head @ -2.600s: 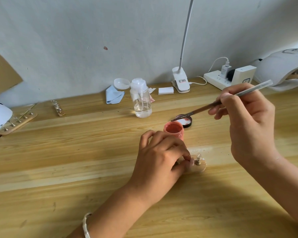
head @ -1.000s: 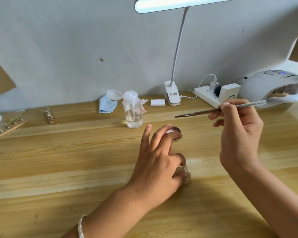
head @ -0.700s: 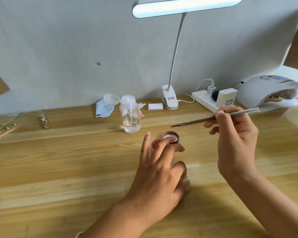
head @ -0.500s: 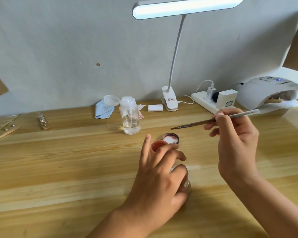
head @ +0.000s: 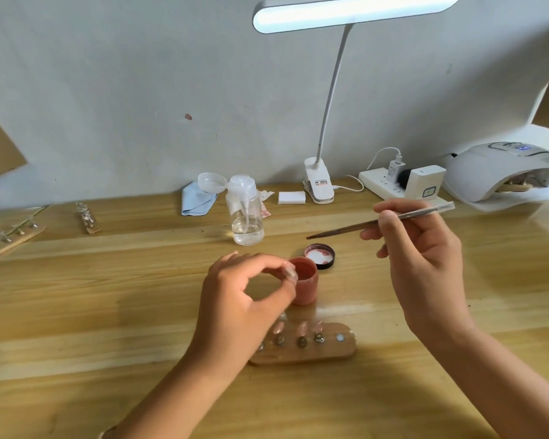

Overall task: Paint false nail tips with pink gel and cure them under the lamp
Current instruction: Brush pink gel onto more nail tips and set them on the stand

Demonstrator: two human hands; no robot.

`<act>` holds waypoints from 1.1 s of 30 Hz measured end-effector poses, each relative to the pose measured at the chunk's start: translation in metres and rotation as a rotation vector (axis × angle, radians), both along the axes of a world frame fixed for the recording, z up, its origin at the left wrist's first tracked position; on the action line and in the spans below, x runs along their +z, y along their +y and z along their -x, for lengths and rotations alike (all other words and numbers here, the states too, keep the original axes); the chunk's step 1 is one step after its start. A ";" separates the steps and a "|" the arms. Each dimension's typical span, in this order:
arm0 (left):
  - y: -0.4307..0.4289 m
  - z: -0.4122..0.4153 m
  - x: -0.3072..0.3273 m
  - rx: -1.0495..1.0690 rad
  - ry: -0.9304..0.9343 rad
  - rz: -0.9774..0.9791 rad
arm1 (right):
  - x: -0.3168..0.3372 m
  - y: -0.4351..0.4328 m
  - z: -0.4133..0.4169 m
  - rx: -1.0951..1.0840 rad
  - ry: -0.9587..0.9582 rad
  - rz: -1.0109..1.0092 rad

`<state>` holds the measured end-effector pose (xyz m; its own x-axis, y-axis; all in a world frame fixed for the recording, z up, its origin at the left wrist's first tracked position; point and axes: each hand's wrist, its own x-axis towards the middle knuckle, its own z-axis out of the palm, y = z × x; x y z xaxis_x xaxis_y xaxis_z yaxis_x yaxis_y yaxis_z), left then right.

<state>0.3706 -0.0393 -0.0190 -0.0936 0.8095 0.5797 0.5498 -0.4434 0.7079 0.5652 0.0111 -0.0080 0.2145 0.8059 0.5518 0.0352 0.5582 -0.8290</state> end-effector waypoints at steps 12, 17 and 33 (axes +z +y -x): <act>0.018 0.017 -0.016 0.056 -0.333 0.264 | -0.003 -0.007 0.008 0.037 -0.299 -0.084; 0.018 0.016 -0.017 0.053 -0.330 0.283 | -0.011 -0.006 0.010 0.063 -0.471 -0.046; 0.018 0.015 -0.019 0.021 -0.381 0.302 | -0.018 -0.006 0.012 0.057 -0.700 -0.077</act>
